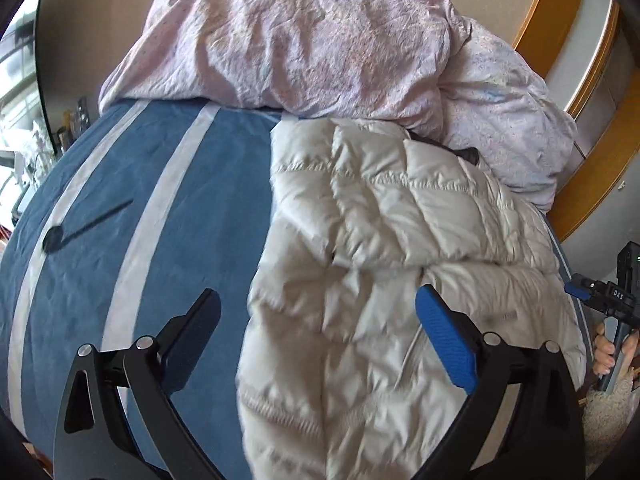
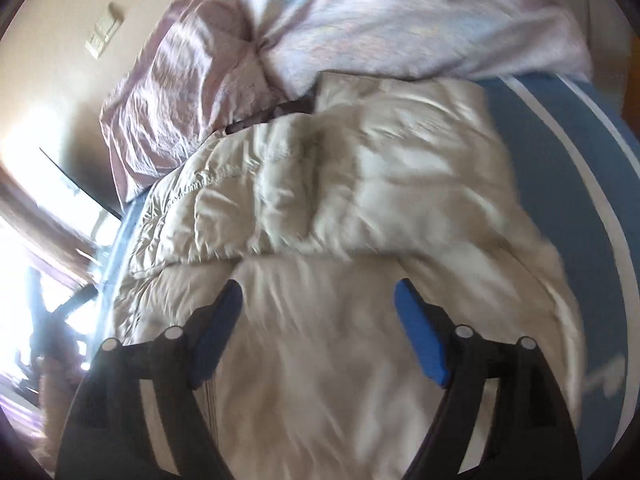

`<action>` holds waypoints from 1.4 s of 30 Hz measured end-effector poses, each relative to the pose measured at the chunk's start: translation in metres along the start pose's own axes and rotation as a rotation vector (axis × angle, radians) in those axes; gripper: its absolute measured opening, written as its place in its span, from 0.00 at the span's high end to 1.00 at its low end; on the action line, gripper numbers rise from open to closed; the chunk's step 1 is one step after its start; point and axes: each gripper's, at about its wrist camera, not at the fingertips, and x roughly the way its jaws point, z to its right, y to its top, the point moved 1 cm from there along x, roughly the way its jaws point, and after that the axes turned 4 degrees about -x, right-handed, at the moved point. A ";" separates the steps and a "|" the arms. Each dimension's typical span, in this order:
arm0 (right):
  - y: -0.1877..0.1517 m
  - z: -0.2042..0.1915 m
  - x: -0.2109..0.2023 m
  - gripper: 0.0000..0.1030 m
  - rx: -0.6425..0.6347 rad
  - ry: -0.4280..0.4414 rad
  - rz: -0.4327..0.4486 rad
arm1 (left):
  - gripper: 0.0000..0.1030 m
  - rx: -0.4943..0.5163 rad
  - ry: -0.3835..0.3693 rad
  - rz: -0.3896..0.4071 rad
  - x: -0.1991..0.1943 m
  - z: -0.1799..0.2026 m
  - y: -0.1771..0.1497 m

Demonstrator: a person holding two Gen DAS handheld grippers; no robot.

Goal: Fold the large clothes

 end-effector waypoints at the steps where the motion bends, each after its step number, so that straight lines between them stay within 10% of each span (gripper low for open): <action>1: -0.006 0.013 -0.013 0.21 0.036 0.000 0.007 | 0.03 -0.008 -0.006 -0.010 -0.005 -0.006 -0.007; 15: -0.074 0.129 -0.081 0.20 0.291 -0.018 -0.004 | 0.03 -0.116 -0.119 -0.086 -0.038 -0.053 -0.077; 42: -0.106 0.122 -0.058 0.32 0.266 0.163 -0.141 | 0.19 -0.283 -0.347 -0.213 -0.018 -0.033 -0.121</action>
